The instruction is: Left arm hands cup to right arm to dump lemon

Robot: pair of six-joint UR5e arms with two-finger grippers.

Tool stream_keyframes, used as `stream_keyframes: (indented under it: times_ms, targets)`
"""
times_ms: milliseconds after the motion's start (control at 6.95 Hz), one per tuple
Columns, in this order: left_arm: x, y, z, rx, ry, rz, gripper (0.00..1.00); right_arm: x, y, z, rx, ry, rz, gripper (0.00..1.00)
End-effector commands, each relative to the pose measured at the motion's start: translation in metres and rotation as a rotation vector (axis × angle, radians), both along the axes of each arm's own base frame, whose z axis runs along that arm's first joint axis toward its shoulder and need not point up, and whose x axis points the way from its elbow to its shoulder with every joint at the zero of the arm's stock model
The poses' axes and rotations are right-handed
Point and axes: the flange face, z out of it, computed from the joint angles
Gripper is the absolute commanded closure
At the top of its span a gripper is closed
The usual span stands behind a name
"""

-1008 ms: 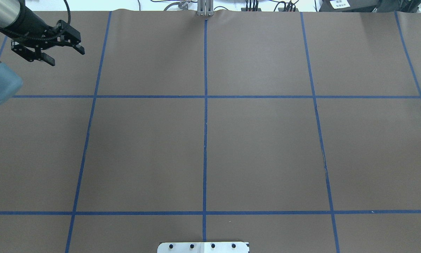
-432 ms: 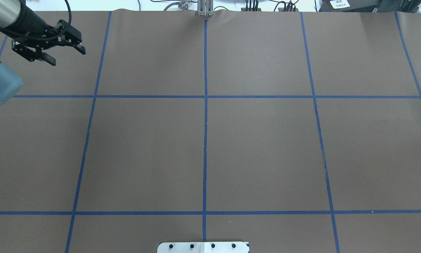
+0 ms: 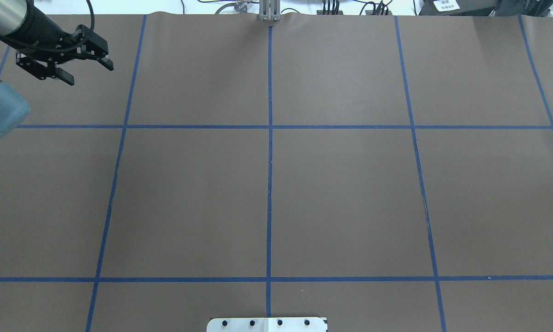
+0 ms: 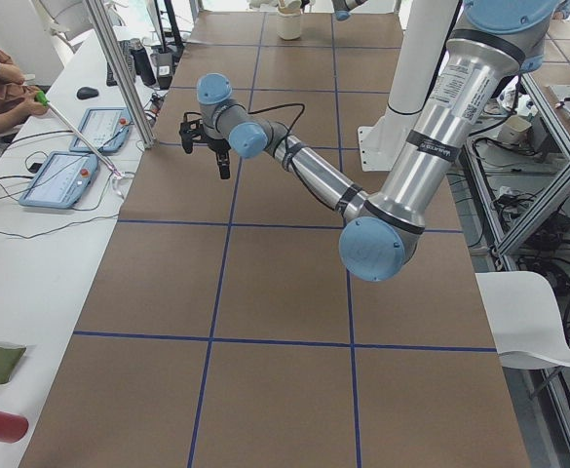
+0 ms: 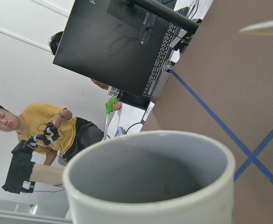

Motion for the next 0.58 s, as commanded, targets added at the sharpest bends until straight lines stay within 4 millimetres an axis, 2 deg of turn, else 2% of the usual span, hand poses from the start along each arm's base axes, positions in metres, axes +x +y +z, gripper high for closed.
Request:
stream_keyframes:
  times_ms: [0,432]
  targets:
    - [-0.0012,0.0004,-0.0029,0.005,0.003,-0.001,0.0,0.0113,-0.009,-0.0006,-0.08,-0.169,0.029,1.0]
    - [-0.0028,-0.0004,-0.0039,0.007,0.003,-0.004,0.0,0.0103,-0.0172,-0.0053,-0.172,-0.372,0.025,1.0]
